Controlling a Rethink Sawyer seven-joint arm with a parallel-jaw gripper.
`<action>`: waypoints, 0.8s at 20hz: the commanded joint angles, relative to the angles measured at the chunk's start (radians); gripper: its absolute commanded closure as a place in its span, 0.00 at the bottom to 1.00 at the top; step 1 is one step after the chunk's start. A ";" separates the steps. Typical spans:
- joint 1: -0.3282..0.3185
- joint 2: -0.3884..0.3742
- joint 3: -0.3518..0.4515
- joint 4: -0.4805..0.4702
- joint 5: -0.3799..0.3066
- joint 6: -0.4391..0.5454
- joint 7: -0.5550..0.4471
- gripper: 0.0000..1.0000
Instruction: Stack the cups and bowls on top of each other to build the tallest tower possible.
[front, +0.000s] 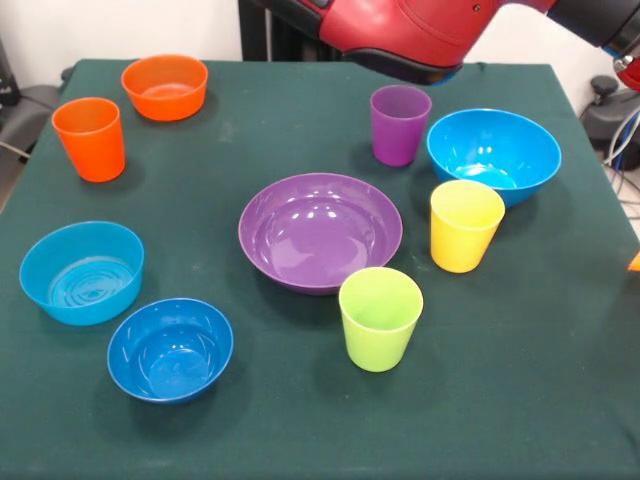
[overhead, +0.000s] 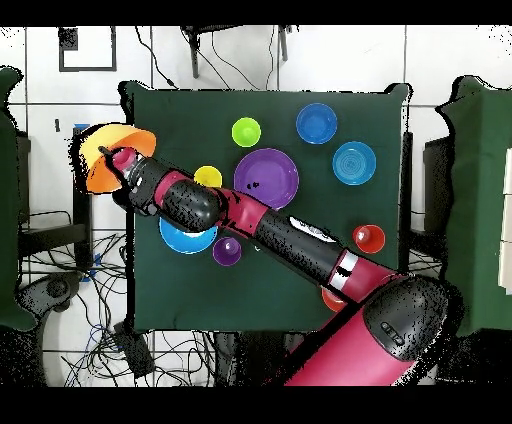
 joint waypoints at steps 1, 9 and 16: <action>-0.007 0.020 -0.014 -0.151 -0.060 0.152 -0.115 1.00; -0.012 -0.047 -0.026 -0.152 -0.036 0.211 -0.090 1.00; -0.030 -0.042 -0.007 -0.180 -0.039 0.267 -0.128 1.00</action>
